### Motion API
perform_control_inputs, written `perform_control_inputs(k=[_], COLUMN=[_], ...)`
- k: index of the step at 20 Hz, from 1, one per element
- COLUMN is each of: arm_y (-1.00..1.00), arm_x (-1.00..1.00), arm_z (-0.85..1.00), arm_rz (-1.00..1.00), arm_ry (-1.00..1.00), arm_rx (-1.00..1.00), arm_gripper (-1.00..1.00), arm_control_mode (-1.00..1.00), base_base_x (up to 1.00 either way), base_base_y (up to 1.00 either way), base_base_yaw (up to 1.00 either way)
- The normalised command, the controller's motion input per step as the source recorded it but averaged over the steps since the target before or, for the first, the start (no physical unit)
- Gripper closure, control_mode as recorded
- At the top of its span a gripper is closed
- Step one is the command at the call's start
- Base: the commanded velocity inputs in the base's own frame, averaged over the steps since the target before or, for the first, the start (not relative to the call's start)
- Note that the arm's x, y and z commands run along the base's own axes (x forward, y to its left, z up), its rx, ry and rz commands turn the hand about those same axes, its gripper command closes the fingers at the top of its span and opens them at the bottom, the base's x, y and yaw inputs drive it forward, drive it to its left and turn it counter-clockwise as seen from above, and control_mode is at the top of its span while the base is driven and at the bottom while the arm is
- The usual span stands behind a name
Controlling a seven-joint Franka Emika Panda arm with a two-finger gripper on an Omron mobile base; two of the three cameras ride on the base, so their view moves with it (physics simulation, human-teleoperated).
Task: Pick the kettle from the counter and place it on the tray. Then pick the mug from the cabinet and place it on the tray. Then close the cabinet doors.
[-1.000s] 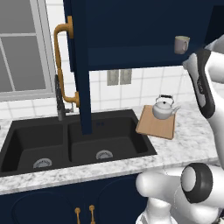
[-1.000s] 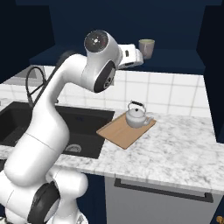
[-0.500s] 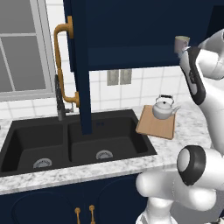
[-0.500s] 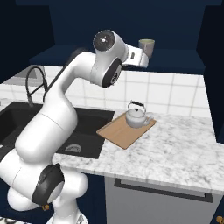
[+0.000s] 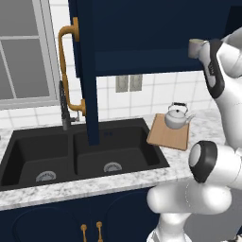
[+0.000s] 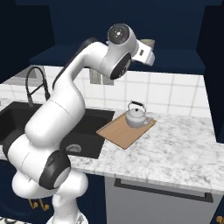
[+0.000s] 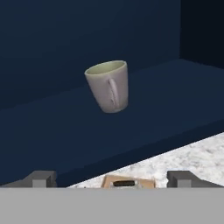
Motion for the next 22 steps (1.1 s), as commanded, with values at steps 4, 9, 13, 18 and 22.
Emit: perform_control_inputs(k=[4,9,13,18,22], arm_y=[-0.16,-0.07,0.0,0.0,-0.06], arm_x=[0.26,0.37,0.38,0.45,0.41], arm_z=[0.0,0.0,0.0,-0.01,-0.02], arm_rz=[0.0,0.0,0.0,0.0,0.0], arm_ry=[-0.11,-0.01,0.0,0.0,0.09], arm_rx=[0.0,0.0,0.0,0.0,0.0], arm_gripper=[-1.0,-1.0,-1.0,-1.0,-1.0], arm_control_mode=[-1.0,-1.0,-1.0,-1.0,-1.0], base_base_x=[0.0,0.0,0.0,0.0,0.0], base_base_y=[0.0,0.0,0.0,0.0,0.0], base_base_yaw=[0.0,0.0,0.0,0.0,0.0])
